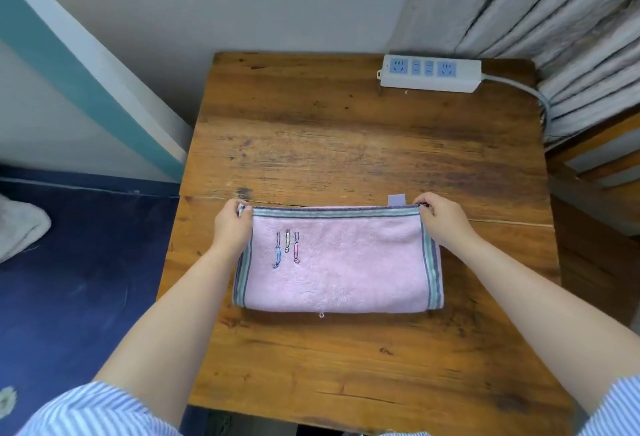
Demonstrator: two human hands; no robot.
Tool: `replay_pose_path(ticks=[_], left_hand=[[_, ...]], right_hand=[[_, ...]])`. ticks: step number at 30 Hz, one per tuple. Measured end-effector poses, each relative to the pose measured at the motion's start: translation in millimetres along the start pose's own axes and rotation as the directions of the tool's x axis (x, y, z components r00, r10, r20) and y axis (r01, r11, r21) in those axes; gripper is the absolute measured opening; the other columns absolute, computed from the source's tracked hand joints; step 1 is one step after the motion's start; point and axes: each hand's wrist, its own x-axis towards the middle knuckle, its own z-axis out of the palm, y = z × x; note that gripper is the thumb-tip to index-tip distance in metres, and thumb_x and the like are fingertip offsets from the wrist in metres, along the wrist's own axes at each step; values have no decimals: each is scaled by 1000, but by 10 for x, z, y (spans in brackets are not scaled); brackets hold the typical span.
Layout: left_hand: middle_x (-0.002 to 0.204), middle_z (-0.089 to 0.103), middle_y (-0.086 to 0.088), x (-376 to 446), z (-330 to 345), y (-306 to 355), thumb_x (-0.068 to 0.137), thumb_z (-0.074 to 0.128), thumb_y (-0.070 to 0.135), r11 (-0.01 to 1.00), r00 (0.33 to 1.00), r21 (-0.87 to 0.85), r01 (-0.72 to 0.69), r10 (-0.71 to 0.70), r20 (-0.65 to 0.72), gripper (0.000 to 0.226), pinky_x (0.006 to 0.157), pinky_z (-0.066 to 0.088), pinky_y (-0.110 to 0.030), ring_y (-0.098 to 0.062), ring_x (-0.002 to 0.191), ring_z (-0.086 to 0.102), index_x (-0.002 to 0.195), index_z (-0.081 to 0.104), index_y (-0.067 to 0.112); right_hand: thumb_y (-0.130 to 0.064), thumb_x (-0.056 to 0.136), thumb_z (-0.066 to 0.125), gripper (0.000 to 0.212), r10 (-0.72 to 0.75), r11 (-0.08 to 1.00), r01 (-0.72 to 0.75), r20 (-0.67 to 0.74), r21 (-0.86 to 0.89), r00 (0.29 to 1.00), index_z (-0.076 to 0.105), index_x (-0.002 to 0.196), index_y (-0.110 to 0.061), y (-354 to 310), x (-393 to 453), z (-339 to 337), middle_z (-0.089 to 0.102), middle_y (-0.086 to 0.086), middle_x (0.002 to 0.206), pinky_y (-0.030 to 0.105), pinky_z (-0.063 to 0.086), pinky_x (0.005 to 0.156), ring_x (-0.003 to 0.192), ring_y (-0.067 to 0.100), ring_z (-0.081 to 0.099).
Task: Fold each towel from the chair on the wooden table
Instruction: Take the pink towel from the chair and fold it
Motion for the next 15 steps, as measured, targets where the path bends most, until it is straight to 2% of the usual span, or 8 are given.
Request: replay_pose_path(ticks=[2, 5, 7, 12, 15], left_hand=[[121, 54, -19, 33, 54, -29, 97, 38, 15, 1000, 1000, 10, -13, 13, -13, 26, 77, 35, -29, -25, 97, 49, 116, 51, 2], [122, 55, -20, 77, 139, -71, 97, 37, 14, 996, 997, 67, -54, 57, -43, 28, 86, 40, -36, -30, 108, 51, 119, 50, 2], [121, 56, -20, 108, 195, -105, 98, 37, 15, 991, 995, 118, -66, 74, -66, 28, 85, 41, -37, -33, 108, 52, 120, 50, 3], [124, 54, -19, 131, 302, -212, 98, 36, 21, 962, 990, 269, -48, 81, -112, 32, 80, 41, -37, -36, 109, 52, 126, 43, 6], [131, 51, -17, 101, 268, -222, 97, 38, 26, 975, 994, 222, -14, 39, -106, 42, 88, 41, -40, -36, 115, 50, 135, 33, 9]], right_hand=[[-7, 95, 38, 29, -24, 997, 22, -19, -76, 1000, 56, 117, -4, 3, 46, 53, 59, 14, 120, 33, 41, 85, 107, 28, 53], [-8, 95, 37, 30, -38, 987, 29, -50, -160, 998, 54, 119, -4, 18, 89, 121, 58, 15, 123, 41, 40, 96, 114, 31, 50], [-8, 95, 36, 31, -41, 979, 21, -95, -204, 995, 54, 120, -5, 28, 96, 168, 59, 15, 121, 43, 39, 97, 112, 32, 51], [-6, 92, 38, 30, -63, 921, -21, -202, -389, 977, 51, 119, -8, 52, 106, 349, 58, 16, 112, 41, 35, 88, 107, 35, 50], [-18, 94, 42, 36, 16, 944, -108, -283, -313, 959, 42, 129, -9, 38, 49, 385, 50, 17, 123, 44, 31, 94, 114, 34, 43]])
